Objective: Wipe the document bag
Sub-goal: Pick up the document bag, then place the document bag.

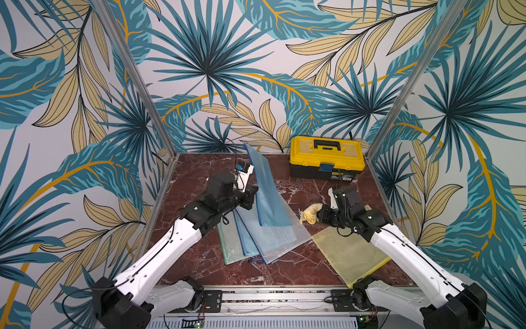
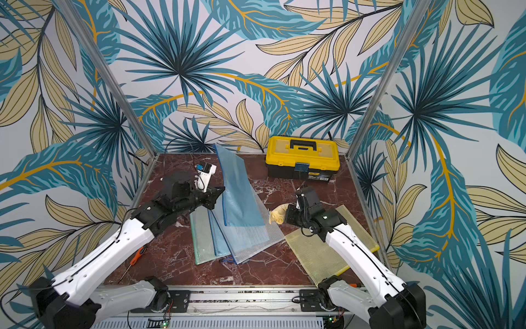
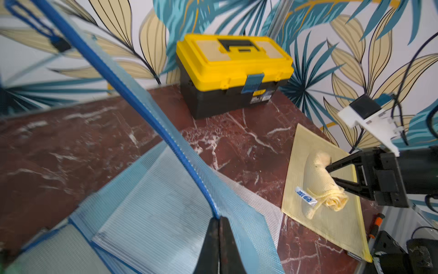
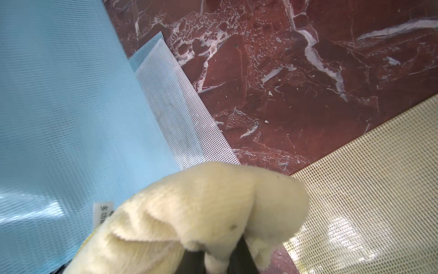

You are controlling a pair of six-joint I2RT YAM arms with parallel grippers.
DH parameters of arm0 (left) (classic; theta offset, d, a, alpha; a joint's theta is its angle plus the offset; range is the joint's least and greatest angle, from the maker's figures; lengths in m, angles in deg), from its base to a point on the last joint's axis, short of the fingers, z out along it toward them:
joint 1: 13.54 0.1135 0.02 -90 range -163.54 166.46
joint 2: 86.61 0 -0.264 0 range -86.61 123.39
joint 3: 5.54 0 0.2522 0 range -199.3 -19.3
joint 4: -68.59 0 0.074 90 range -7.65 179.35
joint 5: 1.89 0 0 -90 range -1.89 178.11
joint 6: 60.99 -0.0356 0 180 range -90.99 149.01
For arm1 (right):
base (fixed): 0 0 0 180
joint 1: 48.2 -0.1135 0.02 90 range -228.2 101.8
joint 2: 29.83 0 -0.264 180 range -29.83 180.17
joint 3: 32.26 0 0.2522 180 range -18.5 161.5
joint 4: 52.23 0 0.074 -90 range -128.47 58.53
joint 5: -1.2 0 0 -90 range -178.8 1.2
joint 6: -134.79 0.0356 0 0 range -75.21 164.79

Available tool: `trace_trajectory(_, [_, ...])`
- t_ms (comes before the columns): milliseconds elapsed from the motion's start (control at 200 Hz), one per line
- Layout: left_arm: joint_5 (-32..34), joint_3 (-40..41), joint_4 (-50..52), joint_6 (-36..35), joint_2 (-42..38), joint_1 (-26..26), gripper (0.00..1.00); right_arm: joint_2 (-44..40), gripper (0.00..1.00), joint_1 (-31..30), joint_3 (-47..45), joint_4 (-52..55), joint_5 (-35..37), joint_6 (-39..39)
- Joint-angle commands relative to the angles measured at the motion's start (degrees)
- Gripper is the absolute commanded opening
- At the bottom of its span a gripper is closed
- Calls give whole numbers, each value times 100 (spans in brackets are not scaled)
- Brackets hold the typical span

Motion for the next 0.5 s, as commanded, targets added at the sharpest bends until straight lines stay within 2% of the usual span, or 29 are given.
trace_trajectory(0, [588, -111, -114, -530, -665, 31, 0, -120, 0, 27, -28, -111, -53, -210])
trace_trajectory(80, [372, 22, -159, -508, -871, 64, 0, -75, 0, 26, -30, -111, -64, -211])
trace_trajectory(220, [-1012, 408, -320, -122, -621, 92, 0, 53, 0, 19, -43, -145, -130, -147])
trace_trajectory(350, [-2273, 1151, -1798, 806, -236, 83, 0, 69, 0, 15, -63, -219, -113, -143])
trace_trajectory(496, [-2525, 1662, -2712, 1242, 21, 31, 0, 37, 0, 19, -17, -129, -86, -193])
